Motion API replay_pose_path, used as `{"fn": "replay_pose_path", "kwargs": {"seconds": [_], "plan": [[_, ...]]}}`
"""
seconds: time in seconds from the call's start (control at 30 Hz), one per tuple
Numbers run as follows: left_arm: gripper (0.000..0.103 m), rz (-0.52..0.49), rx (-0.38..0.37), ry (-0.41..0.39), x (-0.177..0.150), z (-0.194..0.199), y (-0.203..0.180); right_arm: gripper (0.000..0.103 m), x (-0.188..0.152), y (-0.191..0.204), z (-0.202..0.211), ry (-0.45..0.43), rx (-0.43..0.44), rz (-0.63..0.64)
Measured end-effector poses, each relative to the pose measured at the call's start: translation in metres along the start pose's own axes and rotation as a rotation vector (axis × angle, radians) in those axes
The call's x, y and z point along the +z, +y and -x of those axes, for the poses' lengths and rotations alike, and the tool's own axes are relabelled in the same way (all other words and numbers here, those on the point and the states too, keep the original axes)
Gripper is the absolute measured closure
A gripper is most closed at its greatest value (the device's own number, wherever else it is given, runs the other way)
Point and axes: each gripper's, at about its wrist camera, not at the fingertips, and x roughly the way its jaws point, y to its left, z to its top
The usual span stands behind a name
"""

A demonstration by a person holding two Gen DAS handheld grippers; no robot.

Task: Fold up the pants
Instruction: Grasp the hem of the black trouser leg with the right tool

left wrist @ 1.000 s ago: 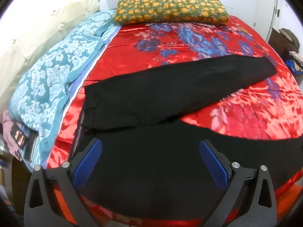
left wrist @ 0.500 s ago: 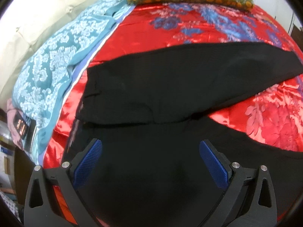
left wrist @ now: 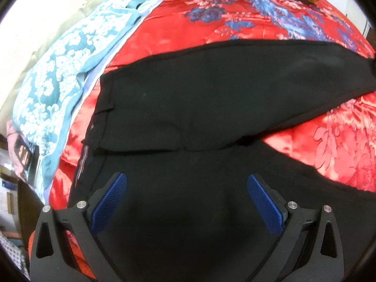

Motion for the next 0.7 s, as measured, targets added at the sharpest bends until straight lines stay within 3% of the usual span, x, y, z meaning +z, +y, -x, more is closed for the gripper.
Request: {"fn": "replay_pose_path", "kwargs": {"seconds": [0.13,0.17,0.3,0.47,0.6,0.67,0.7], "plan": [[0.001,0.009,-0.018,-0.008,-0.002,0.004,0.003,0.094,-0.029,0.013,0.071,-0.171,0.026,0.100],[0.001,0.011,-0.023,-0.018,-0.003,0.008,0.004,0.100,-0.042,0.017,0.093,-0.204,0.041,0.136],[0.001,0.023,-0.056,-0.047,-0.007,0.025,0.009,0.100,-0.138,0.028,0.201,-0.290,0.121,0.263],[0.001,0.009,-0.088,-0.081,-0.018,0.048,0.012,0.100,-0.309,-0.004,0.287,-0.256,0.120,0.163],[0.001,-0.025,-0.094,-0.097,-0.031,0.060,0.013,0.099,-0.422,-0.046,0.303,-0.164,-0.029,-0.011],[0.001,-0.040,-0.102,-0.082,-0.037,0.060,0.014,0.091,-0.453,-0.060,0.301,-0.107,-0.128,-0.072],[0.001,-0.036,-0.111,-0.071,-0.039,0.060,0.016,0.080,-0.469,-0.067,0.307,-0.098,-0.134,-0.117]]}}
